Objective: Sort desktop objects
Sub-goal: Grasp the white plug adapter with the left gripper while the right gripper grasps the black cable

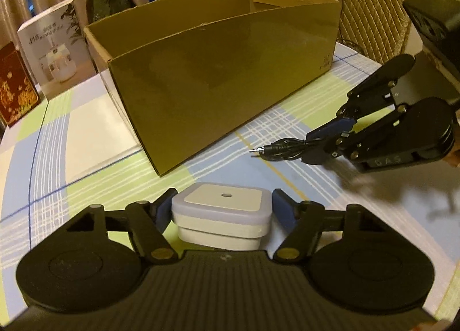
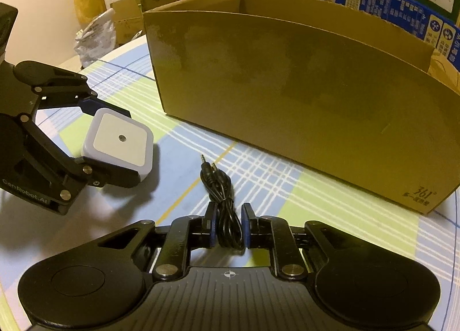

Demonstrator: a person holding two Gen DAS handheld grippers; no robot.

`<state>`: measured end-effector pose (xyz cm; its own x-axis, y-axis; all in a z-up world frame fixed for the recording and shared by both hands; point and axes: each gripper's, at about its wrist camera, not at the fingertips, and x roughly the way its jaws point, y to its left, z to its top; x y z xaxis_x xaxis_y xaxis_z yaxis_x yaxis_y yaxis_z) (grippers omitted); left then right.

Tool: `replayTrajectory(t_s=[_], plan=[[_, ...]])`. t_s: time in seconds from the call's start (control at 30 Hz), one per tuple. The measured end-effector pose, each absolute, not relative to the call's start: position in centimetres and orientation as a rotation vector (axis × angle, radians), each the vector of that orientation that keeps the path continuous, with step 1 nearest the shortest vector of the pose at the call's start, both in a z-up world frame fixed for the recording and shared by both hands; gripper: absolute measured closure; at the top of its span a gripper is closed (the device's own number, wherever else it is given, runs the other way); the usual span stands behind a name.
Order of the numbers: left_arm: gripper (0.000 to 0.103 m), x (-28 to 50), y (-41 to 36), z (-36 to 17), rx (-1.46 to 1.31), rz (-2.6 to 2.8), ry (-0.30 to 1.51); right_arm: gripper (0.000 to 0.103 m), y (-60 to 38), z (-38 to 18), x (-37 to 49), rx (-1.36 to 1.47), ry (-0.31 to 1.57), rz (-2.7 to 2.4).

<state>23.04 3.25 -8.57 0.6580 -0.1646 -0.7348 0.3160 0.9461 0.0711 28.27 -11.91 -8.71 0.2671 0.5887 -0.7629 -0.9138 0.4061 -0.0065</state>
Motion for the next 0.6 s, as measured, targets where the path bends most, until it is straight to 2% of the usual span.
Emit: replayTrajectory(t_s=[0.6], plan=[[0.036,23.14,3.15,-8.7,0.16,-0.286,0.82,0.089,-11.15,-8.58,28.22,-0.48,0.809,1.06]])
